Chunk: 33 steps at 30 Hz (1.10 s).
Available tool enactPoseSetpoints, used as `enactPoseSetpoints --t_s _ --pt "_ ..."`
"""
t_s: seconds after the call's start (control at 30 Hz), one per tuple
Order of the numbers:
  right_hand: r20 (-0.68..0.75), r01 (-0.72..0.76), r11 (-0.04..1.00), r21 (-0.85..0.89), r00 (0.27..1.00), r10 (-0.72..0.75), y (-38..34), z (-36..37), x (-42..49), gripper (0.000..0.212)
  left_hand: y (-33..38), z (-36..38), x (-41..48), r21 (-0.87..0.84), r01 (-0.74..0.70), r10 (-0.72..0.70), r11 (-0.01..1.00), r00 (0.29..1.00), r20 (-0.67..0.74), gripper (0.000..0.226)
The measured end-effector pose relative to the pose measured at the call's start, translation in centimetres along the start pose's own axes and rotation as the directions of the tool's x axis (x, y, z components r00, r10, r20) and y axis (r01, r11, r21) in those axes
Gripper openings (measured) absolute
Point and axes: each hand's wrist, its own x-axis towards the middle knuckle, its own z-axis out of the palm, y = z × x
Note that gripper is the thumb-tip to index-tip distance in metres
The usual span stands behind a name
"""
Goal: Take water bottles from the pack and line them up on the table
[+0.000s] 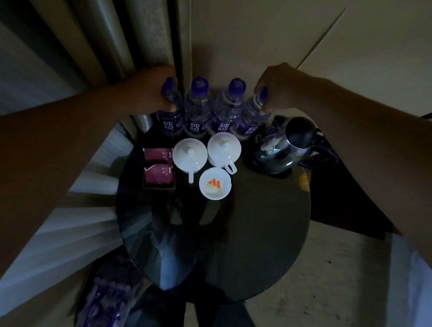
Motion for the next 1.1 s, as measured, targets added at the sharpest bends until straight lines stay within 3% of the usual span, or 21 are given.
enactPoseSetpoints --t_s 0.2,0.43,0.53,0.8,0.87,1.0,1.1 --pt "-0.011 -0.026 0.999 0.044 1.0 0.026 -0.2 -0.1 -0.2 0.058 -0.4 0.4 0.1 -0.019 0.004 -0.004 1.0 1.0 -0.011 0.05" --pt "0.002 -0.075 0.992 0.105 0.997 0.075 -0.2 0.2 -0.1 0.057 -0.5 1.2 -0.3 0.022 0.031 -0.029 0.999 0.998 -0.058 0.093" --pt "0.012 -0.095 0.988 0.125 0.995 0.094 -0.1 0.3 0.0 0.056 -0.3 1.1 -1.0 -0.025 0.053 -0.053 0.998 0.998 -0.037 0.1" --pt "-0.036 -0.116 0.988 0.098 0.992 0.12 -0.1 1.3 -0.9 0.081 1.2 0.3 -3.8 -0.04 0.027 -0.03 0.999 0.996 -0.088 0.082" --pt "-0.051 -0.13 0.986 0.104 0.989 0.136 -0.2 1.4 -1.8 0.076 2.0 -0.1 -5.0 -0.015 0.013 -0.015 1.0 0.992 -0.127 0.07" --pt "-0.13 -0.165 0.975 0.149 0.974 0.185 -1.6 0.1 -4.9 0.058 4.0 -1.4 -7.8 0.22 0.025 0.014 0.975 0.984 -0.175 0.049" --pt "-0.194 -0.165 0.969 0.183 0.96 0.2 -3.9 -0.9 -7.9 0.051 5.6 -2.1 -9.7 0.442 0.019 0.083 0.897 0.974 -0.21 0.048"
